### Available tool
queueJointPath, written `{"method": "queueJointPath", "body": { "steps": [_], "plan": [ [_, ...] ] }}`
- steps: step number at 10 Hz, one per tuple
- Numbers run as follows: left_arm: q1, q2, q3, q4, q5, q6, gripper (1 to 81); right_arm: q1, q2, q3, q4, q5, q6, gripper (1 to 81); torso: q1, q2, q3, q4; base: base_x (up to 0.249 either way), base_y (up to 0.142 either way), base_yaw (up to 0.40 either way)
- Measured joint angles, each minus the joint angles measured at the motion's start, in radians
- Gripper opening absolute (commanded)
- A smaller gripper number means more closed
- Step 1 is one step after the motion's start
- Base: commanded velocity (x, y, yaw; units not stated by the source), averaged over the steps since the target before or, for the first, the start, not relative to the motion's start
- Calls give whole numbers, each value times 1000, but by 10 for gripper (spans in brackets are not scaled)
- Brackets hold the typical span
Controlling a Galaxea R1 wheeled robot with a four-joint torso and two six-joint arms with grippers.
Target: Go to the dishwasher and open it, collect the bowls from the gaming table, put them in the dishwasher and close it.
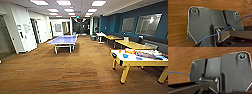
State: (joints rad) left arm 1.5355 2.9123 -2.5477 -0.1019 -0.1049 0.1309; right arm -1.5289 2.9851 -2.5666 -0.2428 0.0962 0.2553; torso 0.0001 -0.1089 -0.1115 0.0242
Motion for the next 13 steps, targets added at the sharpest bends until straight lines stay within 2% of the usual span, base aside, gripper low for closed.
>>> {"method": "queueJointPath", "body": {
  "steps": [13],
  "plan": [
    [0, 11, 0, 0, 0, 0, 811, 0, 3, 0, 0, -1, 0, 811, 0, 0, 0, 0, 223, 0, 0]
  ]
}}
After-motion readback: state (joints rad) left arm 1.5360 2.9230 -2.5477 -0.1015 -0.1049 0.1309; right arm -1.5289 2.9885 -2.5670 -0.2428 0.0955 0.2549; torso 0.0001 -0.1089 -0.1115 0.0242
